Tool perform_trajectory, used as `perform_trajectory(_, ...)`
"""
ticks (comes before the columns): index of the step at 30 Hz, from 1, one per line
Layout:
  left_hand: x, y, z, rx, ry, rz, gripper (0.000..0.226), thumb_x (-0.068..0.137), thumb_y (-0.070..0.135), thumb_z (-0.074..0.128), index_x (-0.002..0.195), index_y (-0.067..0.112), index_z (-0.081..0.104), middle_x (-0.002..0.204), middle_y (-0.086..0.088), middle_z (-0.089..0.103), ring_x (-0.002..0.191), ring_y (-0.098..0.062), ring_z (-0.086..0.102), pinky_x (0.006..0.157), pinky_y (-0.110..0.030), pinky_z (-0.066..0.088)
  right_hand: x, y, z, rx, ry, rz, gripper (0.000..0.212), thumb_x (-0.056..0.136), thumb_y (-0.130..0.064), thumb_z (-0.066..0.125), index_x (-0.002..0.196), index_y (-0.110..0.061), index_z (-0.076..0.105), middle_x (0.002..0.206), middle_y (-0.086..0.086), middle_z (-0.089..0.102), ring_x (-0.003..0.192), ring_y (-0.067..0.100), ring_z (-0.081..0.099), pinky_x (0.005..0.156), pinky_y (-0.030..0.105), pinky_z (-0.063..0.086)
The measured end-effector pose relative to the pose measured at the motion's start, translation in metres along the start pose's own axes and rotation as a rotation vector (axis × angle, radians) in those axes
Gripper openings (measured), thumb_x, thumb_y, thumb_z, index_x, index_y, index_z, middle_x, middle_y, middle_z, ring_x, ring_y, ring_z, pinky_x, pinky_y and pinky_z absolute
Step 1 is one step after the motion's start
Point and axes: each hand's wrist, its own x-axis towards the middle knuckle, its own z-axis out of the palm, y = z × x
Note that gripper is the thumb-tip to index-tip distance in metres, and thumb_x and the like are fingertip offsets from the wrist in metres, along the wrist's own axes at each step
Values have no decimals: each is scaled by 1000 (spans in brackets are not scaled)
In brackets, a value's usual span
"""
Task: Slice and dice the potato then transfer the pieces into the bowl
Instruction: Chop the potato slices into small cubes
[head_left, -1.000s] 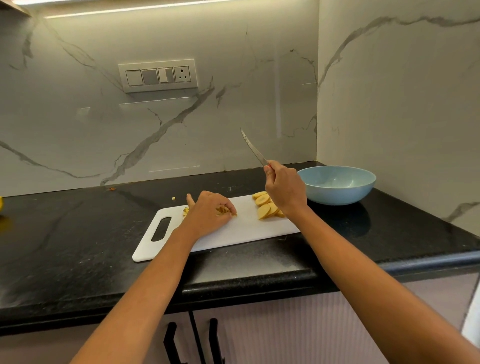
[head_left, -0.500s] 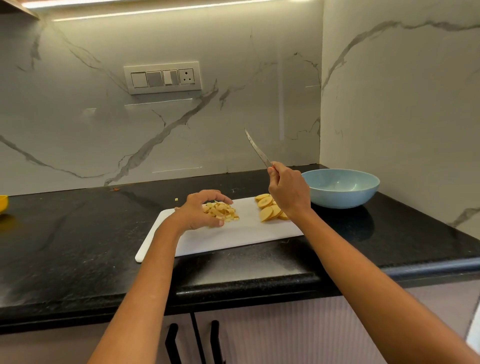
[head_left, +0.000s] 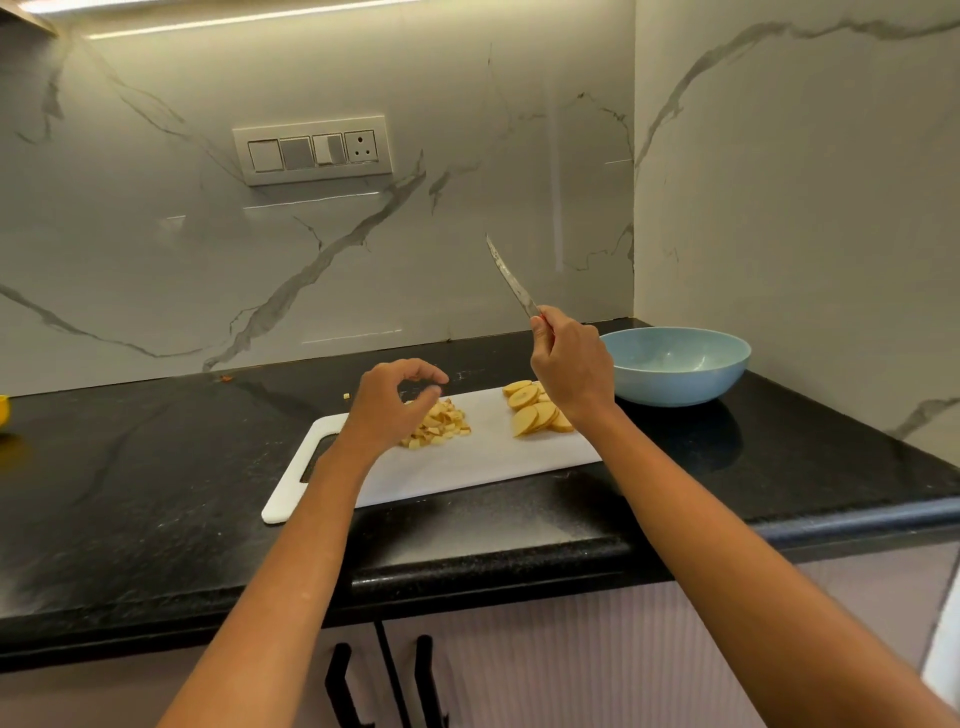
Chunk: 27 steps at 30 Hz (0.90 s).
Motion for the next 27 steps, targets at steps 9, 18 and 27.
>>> perform_trajectory(9,3,27,48,74,-412,98,46,83,28,69,126,20,56,120,7,61,101,-2,50,73,1,34,3,0,0,8,9,16,32,100,-26,41,118,-8,60,91,6,68,67,8,52,53,10,36)
perform_trajectory(18,3,23,44,14,-216,71,37,83,22,67,120,21,61,112,7,64,94,-3,53,76,-7,35,4,-1,0,17,23,9,32,100,-26,41,118,-7,60,92,6,68,67,8,52,54,9,37)
perform_trajectory(27,-16,18,17,-18,-353,-9,55,71,4,67,121,27,59,118,13,56,111,-8,47,90,-25,38,-1,1,-6,-11,6,37,31,101,-26,40,114,-7,61,85,6,66,65,9,52,52,11,36)
